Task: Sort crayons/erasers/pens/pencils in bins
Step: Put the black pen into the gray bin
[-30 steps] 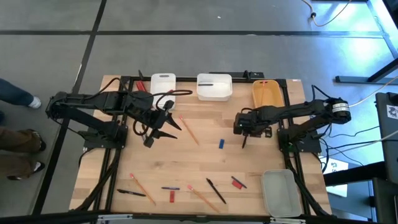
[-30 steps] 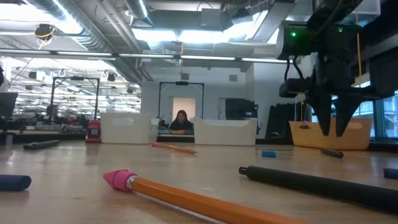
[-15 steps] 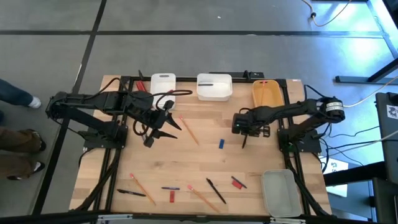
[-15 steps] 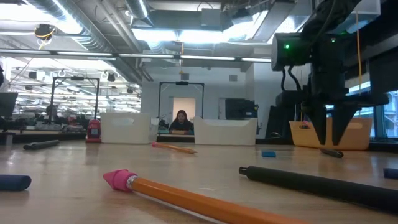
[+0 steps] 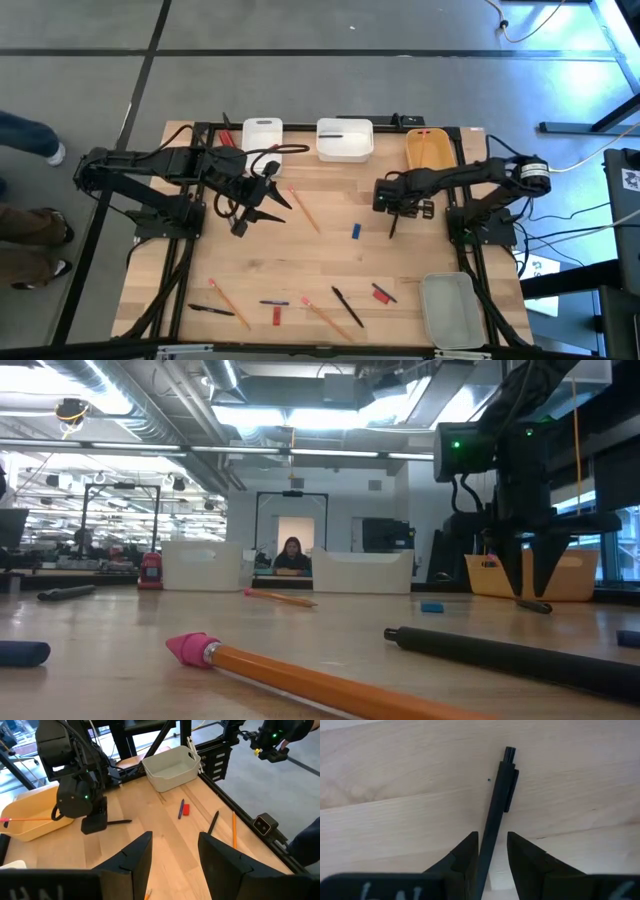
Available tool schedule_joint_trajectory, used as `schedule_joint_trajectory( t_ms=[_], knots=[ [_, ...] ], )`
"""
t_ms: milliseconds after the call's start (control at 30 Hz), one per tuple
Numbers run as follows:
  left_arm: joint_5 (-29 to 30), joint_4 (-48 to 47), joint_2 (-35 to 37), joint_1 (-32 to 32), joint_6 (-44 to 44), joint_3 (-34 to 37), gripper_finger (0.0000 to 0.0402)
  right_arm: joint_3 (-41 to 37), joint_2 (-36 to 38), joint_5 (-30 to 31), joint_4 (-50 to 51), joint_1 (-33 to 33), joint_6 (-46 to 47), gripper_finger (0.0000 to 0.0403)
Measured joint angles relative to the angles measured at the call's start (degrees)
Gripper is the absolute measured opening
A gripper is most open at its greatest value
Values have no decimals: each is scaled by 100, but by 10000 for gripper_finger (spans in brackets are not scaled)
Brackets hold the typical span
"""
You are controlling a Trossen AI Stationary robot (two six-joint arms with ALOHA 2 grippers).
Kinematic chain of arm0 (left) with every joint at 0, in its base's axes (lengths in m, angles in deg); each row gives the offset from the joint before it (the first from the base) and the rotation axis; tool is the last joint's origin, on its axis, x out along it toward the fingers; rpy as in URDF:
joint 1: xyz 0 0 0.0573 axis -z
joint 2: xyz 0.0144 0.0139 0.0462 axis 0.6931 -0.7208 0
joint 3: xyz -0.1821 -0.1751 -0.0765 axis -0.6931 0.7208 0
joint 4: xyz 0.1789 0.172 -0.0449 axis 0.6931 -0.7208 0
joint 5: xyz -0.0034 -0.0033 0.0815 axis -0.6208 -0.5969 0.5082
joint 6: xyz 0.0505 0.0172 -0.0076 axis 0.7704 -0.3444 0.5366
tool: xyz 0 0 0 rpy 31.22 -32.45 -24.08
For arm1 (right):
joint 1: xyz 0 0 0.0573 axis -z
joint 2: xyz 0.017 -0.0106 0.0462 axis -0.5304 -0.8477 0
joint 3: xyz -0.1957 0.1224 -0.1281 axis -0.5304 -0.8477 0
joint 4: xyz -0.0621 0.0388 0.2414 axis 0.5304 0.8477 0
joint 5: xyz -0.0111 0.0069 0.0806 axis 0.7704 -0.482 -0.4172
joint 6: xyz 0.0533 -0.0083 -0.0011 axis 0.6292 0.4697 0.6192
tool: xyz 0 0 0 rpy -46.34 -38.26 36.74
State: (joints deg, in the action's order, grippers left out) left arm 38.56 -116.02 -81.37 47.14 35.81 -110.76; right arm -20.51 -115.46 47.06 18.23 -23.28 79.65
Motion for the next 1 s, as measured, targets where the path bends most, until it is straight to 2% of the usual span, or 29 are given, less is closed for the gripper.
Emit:
schedule_joint_trajectory(
  t_ms=[533, 900, 1000],
  knots=[
    [0, 0, 0, 0, -11, 2, 151, 26, -455, -2, -306, -2, -37, 102],
    [0, 0, -1, 0, -13, 2, 151, 17, -466, 95, -346, -7, -96, 41],
    [0, 0, 0, 0, -13, 2, 151, 13, -466, 101, -343, -7, -155, 36]
  ],
)
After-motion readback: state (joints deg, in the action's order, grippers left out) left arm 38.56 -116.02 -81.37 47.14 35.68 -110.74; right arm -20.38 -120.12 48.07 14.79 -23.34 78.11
